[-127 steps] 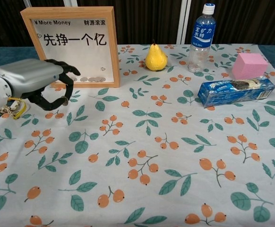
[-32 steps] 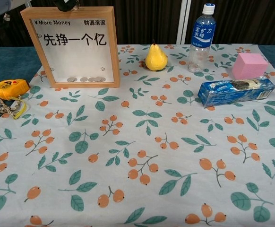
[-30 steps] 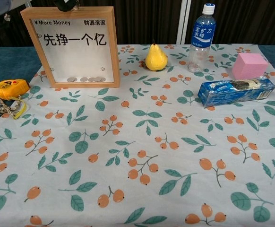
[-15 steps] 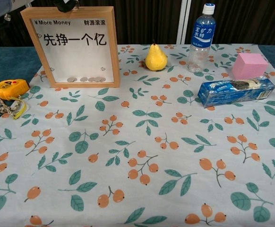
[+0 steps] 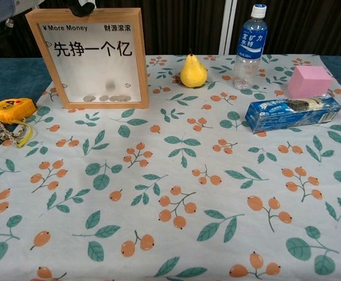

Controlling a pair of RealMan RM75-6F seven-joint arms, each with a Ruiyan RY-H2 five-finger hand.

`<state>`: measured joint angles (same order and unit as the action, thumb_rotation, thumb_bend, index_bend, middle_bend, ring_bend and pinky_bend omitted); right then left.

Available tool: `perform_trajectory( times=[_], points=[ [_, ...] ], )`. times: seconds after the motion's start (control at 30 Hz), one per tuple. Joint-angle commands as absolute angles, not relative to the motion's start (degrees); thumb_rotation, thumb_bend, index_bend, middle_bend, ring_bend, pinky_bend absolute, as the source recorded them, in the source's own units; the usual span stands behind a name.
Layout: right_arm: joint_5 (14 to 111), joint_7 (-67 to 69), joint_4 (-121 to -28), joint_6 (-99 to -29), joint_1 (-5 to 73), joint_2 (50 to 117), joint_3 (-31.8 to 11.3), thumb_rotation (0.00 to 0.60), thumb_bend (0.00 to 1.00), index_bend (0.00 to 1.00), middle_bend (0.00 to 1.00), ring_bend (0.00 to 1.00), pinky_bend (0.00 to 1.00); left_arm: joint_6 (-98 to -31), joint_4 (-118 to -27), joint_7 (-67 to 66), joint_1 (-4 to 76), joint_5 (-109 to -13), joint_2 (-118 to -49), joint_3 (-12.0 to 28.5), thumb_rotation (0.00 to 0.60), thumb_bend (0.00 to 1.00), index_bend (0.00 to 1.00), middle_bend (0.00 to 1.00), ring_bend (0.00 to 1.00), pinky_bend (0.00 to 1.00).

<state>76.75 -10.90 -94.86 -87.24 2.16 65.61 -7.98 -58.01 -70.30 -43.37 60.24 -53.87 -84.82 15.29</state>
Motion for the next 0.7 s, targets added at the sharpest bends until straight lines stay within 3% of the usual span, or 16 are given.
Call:
perform_trajectory(
  times=[0.03, 0.33, 0.7],
  points=[
    [76.7, -10.9, -94.9, -87.2, 2.2, 65.6, -8.0, 0.600, 0.30, 0.08, 0.00, 0.00, 0.00, -58.2, -70.5, -43.7, 60.3, -53.8, -84.7, 15.4, 0.600, 0.37, 0.42, 0.04, 0.00, 0.00],
    [76.6, -11.0, -94.9, -87.2, 2.2, 65.6, -8.0, 0.600, 0.30, 0.08, 0.00, 0.00, 0.00, -59.6, -72.4, -43.2, 60.0, -54.1, -83.6, 16.1, 0.600, 0.37, 0.43, 0.05, 0.00, 0.00],
    [76.7, -11.2, -94.8, -87.3, 2.2, 65.7, -8.0, 0.600, 0.30, 0.08, 0.00, 0.00, 0.00, -73.0, -87.2, -34.6, 51.9, -58.2, -74.0, 19.9, 0.600, 0.40, 0.43, 0.06, 0.00, 0.00]
  ],
)
